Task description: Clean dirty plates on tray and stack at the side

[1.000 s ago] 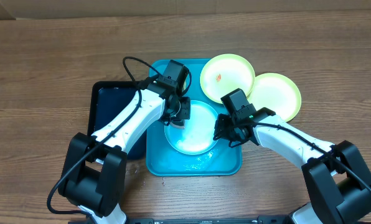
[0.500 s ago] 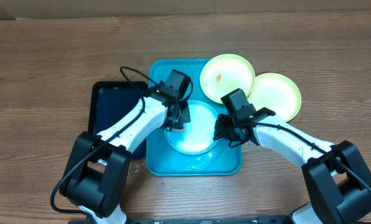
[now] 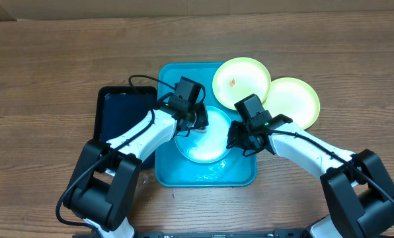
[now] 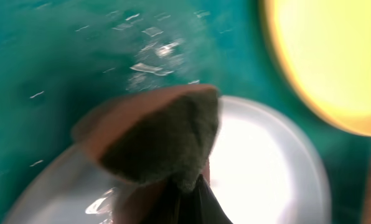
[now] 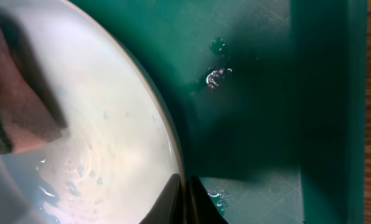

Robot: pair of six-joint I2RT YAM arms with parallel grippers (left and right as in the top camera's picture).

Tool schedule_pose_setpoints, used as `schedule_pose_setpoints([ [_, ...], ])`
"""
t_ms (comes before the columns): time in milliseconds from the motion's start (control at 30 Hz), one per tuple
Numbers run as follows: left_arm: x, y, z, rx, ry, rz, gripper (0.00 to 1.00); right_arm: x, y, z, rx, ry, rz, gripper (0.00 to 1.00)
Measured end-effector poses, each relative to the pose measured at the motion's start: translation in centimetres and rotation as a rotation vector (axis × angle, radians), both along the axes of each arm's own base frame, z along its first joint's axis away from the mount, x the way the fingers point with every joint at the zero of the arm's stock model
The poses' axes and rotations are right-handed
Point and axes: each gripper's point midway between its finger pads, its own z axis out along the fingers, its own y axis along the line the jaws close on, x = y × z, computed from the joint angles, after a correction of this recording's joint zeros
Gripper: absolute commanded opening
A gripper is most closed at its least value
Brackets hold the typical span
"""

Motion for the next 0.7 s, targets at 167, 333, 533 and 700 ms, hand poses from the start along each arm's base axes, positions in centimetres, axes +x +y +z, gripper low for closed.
schedule_pose_setpoints([
  [167,-0.5,-0.8,0.2,-0.039,0.025,-0.036,0.04,0.0,0.0,0.0,0.0,0.0,0.0,0.04],
  [333,-2.3,-0.1,0.9,-0.014,0.092,-0.046,0.04,0.0,0.0,0.0,-0.001,0.0,-0.001,0.04],
  [533,-4.7,2.1,2.9,0.059,0.142,-0.013,0.04,0.0,0.0,0.0,0.0,0.0,0.0,0.04],
  [700,-5.1,2.8,2.7,0.092,0.16,0.013,0.04,0.0,0.0,0.0,0.0,0.0,0.0,0.04],
])
